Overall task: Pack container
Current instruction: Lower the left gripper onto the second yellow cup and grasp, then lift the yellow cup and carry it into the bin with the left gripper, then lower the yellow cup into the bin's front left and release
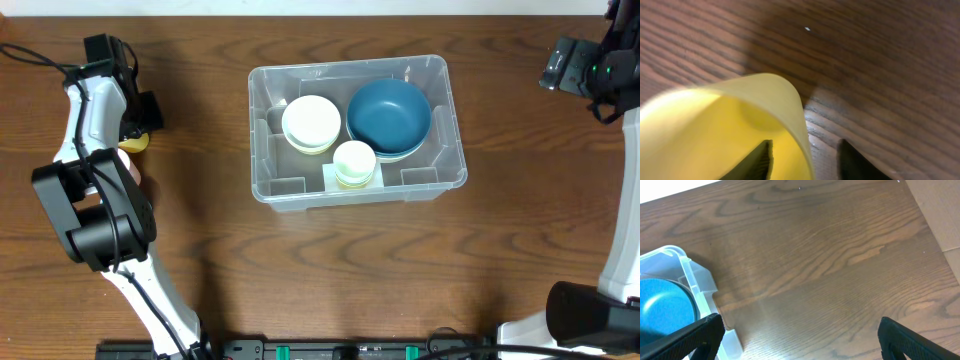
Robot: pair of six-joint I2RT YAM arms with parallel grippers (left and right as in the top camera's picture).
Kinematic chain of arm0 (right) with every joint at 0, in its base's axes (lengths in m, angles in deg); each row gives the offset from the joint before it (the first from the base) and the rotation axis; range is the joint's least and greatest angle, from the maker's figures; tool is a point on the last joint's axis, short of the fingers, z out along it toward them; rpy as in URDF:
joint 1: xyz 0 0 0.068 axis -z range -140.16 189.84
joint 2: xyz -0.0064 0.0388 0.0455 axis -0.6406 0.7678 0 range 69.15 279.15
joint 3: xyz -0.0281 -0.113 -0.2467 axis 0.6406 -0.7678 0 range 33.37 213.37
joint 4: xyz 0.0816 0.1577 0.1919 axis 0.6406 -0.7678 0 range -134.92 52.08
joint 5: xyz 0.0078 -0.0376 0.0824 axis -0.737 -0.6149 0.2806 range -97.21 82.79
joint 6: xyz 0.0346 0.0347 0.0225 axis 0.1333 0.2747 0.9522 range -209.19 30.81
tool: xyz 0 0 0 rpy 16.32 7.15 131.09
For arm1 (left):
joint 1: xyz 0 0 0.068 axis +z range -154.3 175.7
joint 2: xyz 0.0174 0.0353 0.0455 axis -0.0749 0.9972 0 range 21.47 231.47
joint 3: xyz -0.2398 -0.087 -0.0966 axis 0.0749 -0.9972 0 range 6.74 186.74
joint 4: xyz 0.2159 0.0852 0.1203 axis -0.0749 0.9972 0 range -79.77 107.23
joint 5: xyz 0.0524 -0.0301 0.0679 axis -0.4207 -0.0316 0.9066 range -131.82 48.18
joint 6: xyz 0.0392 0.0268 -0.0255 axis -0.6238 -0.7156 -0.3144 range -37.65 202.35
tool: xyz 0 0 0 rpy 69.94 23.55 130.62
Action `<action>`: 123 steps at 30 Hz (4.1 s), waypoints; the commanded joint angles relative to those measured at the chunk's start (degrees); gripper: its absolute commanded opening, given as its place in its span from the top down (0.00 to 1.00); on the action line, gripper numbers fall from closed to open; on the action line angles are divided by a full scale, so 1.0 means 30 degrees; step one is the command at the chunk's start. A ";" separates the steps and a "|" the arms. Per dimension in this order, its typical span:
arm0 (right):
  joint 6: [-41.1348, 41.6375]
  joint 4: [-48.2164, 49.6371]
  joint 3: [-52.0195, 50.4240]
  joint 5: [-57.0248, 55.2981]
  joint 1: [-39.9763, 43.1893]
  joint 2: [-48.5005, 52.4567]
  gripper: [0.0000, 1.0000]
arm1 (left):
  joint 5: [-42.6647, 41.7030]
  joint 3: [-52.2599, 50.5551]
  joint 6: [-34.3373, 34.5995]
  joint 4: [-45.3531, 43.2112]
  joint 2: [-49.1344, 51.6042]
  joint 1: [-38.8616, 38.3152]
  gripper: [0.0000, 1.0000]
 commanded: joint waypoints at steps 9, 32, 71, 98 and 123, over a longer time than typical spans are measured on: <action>0.0211 -0.0022 0.0022 -0.0131 0.0036 -0.0022 0.01 | 0.0219 -0.0073 -0.0321 0.0525 0.0131 -0.0007 0.94; 0.0211 -0.0022 0.0022 -0.0131 0.0036 -0.0022 0.01 | -0.0685 0.0270 0.0117 0.1967 -0.7992 -0.7053 0.94; 0.0211 -0.0022 0.0022 -0.0131 0.0036 -0.0022 0.01 | -0.2448 -0.8029 0.1698 0.2273 -0.7970 -1.5628 0.94; 0.0211 -0.0022 0.0022 -0.0131 0.0036 -0.0022 0.01 | -0.2171 -0.6324 0.1712 0.1821 -1.0826 -1.4426 0.48; 0.0211 -0.0022 0.0022 -0.0131 0.0036 -0.0022 0.01 | -0.1821 -0.7890 0.6805 0.7657 -1.4928 -2.2250 0.49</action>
